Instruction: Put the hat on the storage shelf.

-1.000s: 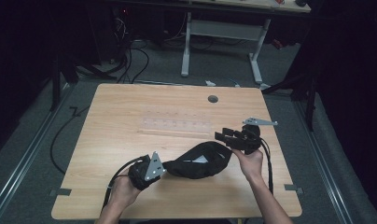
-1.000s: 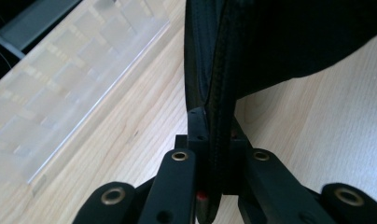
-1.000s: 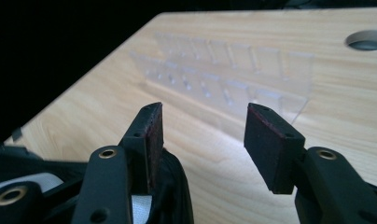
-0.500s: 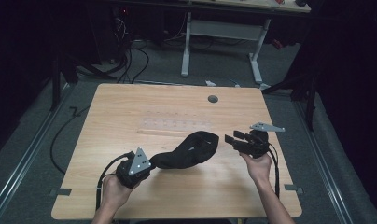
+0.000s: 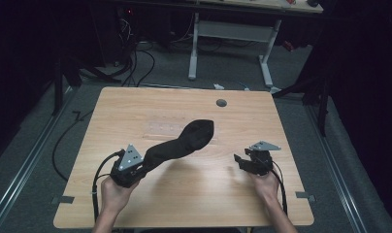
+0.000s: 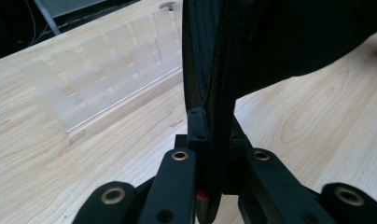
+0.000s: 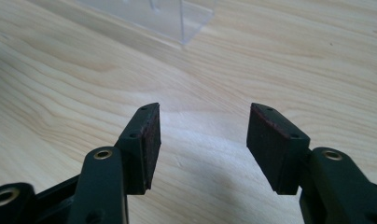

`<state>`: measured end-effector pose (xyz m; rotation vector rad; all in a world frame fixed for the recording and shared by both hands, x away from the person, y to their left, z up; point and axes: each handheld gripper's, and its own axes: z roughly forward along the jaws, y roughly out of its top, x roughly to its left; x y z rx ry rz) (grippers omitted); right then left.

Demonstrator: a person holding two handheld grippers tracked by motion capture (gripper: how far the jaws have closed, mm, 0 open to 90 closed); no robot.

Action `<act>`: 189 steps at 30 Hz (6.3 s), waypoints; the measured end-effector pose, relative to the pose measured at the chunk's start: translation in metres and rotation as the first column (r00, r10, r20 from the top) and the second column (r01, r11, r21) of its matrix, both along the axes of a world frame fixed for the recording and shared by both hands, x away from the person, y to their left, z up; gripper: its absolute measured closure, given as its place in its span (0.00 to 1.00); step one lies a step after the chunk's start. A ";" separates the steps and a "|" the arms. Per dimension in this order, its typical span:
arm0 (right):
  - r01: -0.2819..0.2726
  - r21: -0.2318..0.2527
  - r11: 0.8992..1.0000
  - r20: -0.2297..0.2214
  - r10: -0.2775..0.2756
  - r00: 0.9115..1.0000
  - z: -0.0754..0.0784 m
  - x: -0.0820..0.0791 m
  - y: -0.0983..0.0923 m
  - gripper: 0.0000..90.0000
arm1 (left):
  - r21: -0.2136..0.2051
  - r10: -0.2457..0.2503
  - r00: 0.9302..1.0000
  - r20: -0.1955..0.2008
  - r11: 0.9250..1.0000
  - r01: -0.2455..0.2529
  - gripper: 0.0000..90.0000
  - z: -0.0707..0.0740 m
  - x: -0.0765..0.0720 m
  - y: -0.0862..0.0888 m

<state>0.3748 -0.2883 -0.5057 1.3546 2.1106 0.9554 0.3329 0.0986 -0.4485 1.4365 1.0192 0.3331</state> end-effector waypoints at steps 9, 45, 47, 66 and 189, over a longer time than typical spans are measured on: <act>0.027 -0.060 0.998 -0.012 -0.027 1.000 -0.019 -0.004 -0.002 0.47 | -0.019 0.042 0.999 -0.021 0.999 -0.043 0.96 -0.002 0.007 0.003; 0.044 -0.029 0.999 -0.030 -0.045 0.999 -0.025 -0.004 -0.005 0.44 | -0.185 0.257 0.966 -0.017 0.949 -0.256 0.96 0.044 0.073 0.024; 0.045 -0.028 0.999 -0.030 -0.046 0.998 -0.025 -0.005 -0.005 0.44 | -0.187 0.271 0.962 -0.017 0.945 -0.269 0.96 0.043 0.076 0.025; 0.049 -0.026 0.998 -0.031 -0.050 0.998 -0.025 -0.005 -0.004 0.43 | -0.171 0.359 0.932 -0.048 0.917 -0.361 0.96 0.029 0.114 0.026; 0.029 -0.028 0.999 -0.032 -0.030 0.999 -0.025 -0.006 -0.002 0.42 | -0.109 0.348 0.934 -0.080 0.929 -0.355 0.40 -0.003 0.085 0.015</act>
